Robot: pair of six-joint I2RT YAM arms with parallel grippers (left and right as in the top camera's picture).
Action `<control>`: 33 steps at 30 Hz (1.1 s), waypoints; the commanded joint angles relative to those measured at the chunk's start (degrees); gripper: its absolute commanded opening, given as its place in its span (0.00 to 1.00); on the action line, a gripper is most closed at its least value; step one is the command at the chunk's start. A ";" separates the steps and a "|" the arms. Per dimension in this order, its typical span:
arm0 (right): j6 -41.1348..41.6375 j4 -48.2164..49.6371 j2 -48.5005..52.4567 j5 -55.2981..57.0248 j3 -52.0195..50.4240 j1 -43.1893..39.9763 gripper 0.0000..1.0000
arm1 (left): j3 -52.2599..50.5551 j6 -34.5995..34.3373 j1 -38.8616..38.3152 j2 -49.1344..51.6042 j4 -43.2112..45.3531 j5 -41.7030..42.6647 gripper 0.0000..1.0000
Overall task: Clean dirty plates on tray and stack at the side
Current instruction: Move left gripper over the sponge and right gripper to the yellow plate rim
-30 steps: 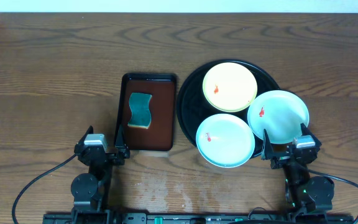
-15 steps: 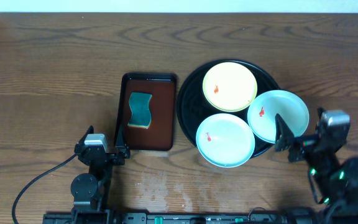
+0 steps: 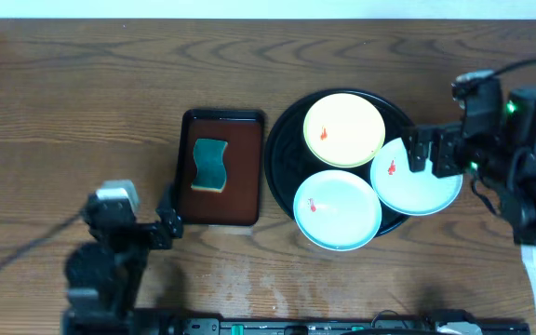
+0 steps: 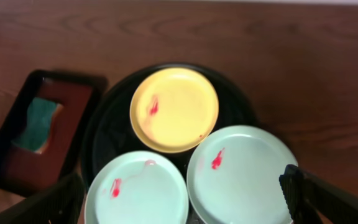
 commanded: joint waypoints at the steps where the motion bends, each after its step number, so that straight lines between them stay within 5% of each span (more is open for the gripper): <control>1: -0.83 -0.57 2.49 -2.40 1.20 0.66 0.96 | 18.64 -0.28 0.17 15.19 -11.93 5.49 0.84; 3: -0.87 -1.14 4.33 -3.58 1.22 0.66 0.82 | 29.83 -0.31 0.17 24.76 -21.66 5.64 0.85; 4: -0.85 -1.40 5.44 -4.07 1.22 0.66 0.79 | 33.90 -0.33 0.17 28.44 -24.68 5.64 1.00; 12: -0.85 -0.68 16.35 -3.74 1.79 0.66 0.68 | 46.49 -0.35 0.17 46.69 -34.25 9.18 1.00; 17: -0.85 6.40 23.82 -2.64 1.90 0.66 0.47 | 46.47 -0.35 0.17 52.96 -34.29 10.23 0.66; 20: -0.87 9.94 27.93 -2.60 1.90 0.63 0.46 | 46.45 -0.35 0.17 56.00 -34.42 10.14 0.59; 26: -1.79 14.60 36.06 0.24 1.90 0.39 0.54 | 46.40 -0.35 0.17 61.42 -34.23 10.05 0.64; 33: -3.02 20.70 44.28 4.66 1.90 0.20 0.43 | 46.38 -0.35 0.17 66.86 -34.21 10.05 0.63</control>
